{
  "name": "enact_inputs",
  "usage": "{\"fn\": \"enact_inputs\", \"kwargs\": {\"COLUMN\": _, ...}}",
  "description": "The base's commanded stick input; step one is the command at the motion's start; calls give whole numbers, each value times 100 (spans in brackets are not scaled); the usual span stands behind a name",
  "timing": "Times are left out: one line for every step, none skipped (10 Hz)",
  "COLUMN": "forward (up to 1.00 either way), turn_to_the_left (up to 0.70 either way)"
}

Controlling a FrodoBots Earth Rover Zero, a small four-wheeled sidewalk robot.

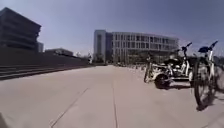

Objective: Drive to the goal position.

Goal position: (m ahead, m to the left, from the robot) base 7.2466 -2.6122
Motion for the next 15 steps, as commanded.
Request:
{"fn": "enact_inputs", "kwargs": {"forward": 100, "turn_to_the_left": 0}}
{"fn": "enact_inputs", "kwargs": {"forward": 100, "turn_to_the_left": 0}}
{"fn": "enact_inputs", "kwargs": {"forward": 100, "turn_to_the_left": 0}}
{"fn": "enact_inputs", "kwargs": {"forward": 100, "turn_to_the_left": 0}}
{"fn": "enact_inputs", "kwargs": {"forward": 100, "turn_to_the_left": 0}}
{"fn": "enact_inputs", "kwargs": {"forward": 100, "turn_to_the_left": 0}}
{"fn": "enact_inputs", "kwargs": {"forward": 100, "turn_to_the_left": -2}}
{"fn": "enact_inputs", "kwargs": {"forward": 100, "turn_to_the_left": -15}}
{"fn": "enact_inputs", "kwargs": {"forward": 100, "turn_to_the_left": -17}}
{"fn": "enact_inputs", "kwargs": {"forward": 100, "turn_to_the_left": -16}}
{"fn": "enact_inputs", "kwargs": {"forward": 100, "turn_to_the_left": -14}}
{"fn": "enact_inputs", "kwargs": {"forward": 100, "turn_to_the_left": -13}}
{"fn": "enact_inputs", "kwargs": {"forward": 100, "turn_to_the_left": -11}}
{"fn": "enact_inputs", "kwargs": {"forward": 100, "turn_to_the_left": -10}}
{"fn": "enact_inputs", "kwargs": {"forward": 100, "turn_to_the_left": -8}}
